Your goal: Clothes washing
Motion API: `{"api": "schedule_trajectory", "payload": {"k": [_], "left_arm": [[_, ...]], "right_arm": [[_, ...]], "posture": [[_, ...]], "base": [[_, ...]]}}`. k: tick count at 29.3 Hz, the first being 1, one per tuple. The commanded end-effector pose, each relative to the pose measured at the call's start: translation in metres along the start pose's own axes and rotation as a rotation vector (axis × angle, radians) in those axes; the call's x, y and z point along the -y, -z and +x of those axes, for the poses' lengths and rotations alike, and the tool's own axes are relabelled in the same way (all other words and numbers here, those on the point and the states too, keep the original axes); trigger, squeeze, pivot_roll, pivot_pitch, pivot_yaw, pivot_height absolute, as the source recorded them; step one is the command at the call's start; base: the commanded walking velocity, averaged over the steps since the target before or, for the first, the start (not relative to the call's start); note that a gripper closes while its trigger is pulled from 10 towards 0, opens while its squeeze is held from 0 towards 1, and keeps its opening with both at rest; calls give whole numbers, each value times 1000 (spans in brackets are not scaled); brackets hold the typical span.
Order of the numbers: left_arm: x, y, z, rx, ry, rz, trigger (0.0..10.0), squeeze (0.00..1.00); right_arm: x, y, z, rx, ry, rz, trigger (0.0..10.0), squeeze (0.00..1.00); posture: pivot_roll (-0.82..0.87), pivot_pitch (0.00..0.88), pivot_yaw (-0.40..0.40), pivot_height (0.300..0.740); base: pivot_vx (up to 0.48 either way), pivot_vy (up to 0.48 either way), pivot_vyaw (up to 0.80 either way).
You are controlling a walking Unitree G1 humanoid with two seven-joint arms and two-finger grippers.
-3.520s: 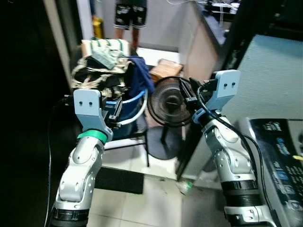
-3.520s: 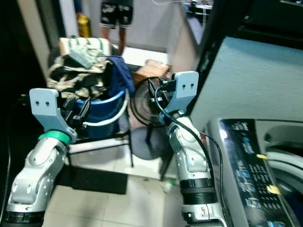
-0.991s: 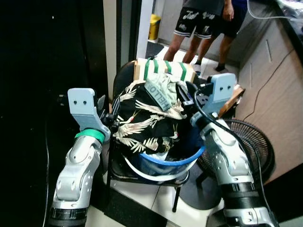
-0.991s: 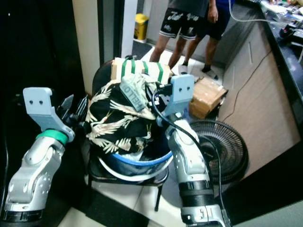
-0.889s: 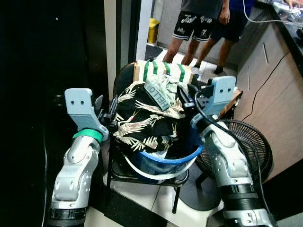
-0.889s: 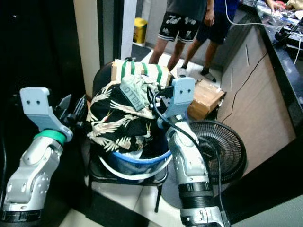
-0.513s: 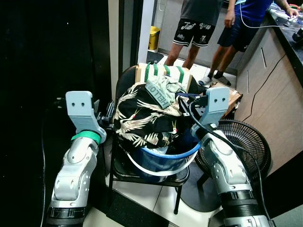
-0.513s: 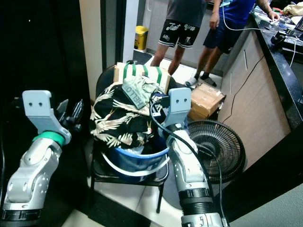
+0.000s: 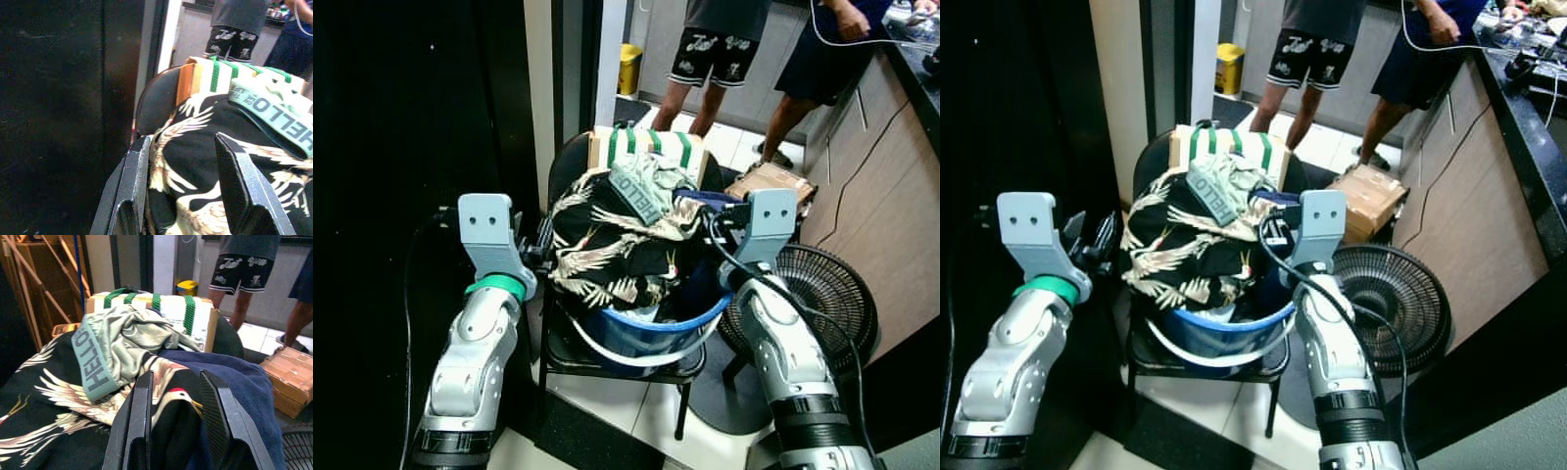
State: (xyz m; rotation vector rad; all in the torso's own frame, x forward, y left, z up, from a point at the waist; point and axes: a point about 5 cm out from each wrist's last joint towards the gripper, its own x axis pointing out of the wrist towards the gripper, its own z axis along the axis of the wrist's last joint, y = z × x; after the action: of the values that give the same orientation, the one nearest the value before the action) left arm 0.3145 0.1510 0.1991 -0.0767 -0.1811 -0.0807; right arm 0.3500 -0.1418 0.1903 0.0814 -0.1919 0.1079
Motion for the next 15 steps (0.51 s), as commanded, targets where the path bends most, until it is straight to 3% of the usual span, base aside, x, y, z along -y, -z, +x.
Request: {"api": "schedule_trajectory", "payload": {"k": [1,15], "left_arm": [[-1,7,-3,-27,-6,10,10000,0],[0,8,-4,-30,2,26,10000,0]], "right_arm": [[9,8,-5,-26,35,8,10000,0],[6,10,-6,-16,21,-7,10000,0]], "posture": [[31,40,-51,740],[33,41,-50,740]], "base": [[0,0,0],[0,0,0]]}}
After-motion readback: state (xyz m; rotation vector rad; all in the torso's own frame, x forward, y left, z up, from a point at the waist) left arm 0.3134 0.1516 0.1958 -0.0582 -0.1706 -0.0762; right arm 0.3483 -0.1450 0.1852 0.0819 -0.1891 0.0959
